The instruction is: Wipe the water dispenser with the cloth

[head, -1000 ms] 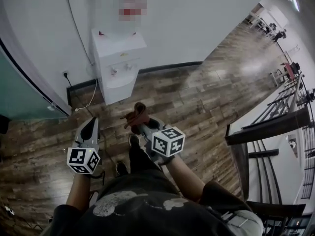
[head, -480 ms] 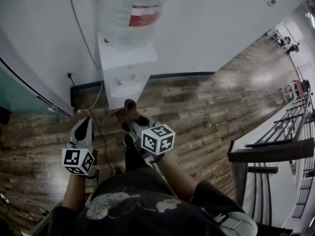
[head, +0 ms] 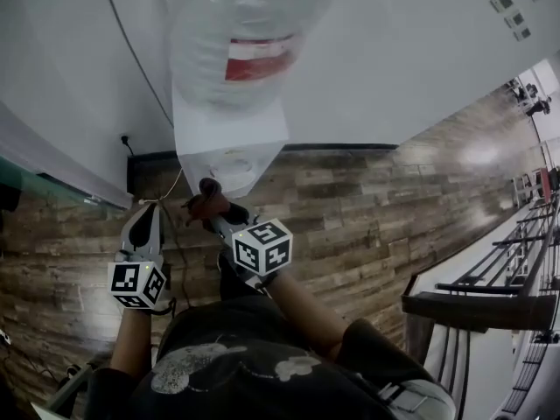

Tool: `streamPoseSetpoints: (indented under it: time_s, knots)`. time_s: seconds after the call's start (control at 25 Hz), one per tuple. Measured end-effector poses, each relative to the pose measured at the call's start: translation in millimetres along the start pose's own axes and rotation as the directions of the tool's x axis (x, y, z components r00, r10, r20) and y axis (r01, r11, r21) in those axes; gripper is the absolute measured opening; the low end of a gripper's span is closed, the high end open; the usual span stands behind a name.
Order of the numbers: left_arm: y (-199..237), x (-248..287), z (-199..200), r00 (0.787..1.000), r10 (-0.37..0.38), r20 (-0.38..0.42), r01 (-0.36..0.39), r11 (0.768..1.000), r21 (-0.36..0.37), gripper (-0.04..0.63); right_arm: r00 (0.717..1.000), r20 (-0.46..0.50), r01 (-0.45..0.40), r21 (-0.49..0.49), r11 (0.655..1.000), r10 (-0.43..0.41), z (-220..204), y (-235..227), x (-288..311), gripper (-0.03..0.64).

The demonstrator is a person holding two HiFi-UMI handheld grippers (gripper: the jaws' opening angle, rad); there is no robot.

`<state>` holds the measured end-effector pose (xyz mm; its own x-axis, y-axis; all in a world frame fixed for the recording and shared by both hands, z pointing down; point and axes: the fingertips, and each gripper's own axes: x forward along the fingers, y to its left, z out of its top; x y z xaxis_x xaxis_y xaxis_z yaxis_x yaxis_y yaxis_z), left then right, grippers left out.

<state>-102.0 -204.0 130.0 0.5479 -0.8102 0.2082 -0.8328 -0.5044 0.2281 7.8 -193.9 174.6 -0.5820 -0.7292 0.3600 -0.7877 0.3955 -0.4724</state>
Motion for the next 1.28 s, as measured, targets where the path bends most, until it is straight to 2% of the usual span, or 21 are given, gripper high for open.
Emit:
streamPoseSetpoints:
  time_s: [0.24, 0.36, 0.56, 0.84, 1.12, 1.28]
  knots:
    - [22.7, 28.8, 3.5, 0.996, 0.088, -0.012, -0.088, 0.996, -0.005, 0.018, 0.996, -0.081, -0.033, -0.048, 0.998, 0.03, 2.9, -27.8, 46.2, 0.06]
    - [33.9, 37.5, 3.2, 0.994, 0.103, -0.017, -0.103, 0.995, -0.003, 0.018, 0.993, -0.112, -0.041, -0.057, 0.998, 0.035, -2.8, -33.2, 69.0, 0.06]
    - [57.2, 46.7, -7.4, 0.992, 0.12, -0.032, -0.122, 0.991, -0.049, 0.018, 0.992, -0.125, -0.01, -0.044, 0.999, 0.004, -11.6, -43.8, 101.0, 0.06]
    - [64.4, 55.5, -24.3, 0.995, 0.039, -0.088, -0.045, 0.996, -0.071, 0.018, 0.991, -0.097, 0.096, 0.002, 0.995, -0.096, -7.9, -62.2, 119.1, 0.06]
    - [63.3, 69.8, -45.4, 0.991, -0.042, -0.126, 0.03, 0.995, -0.099, 0.018, 0.985, -0.053, 0.168, 0.036, 0.985, -0.166, -7.0, -69.1, 109.3, 0.06]
    - [59.0, 83.3, -50.3, 0.987, -0.081, -0.137, 0.069, 0.994, -0.089, 0.018, 0.976, -0.018, 0.218, 0.05, 0.975, -0.218, 2.3, -86.9, 96.0, 0.06]
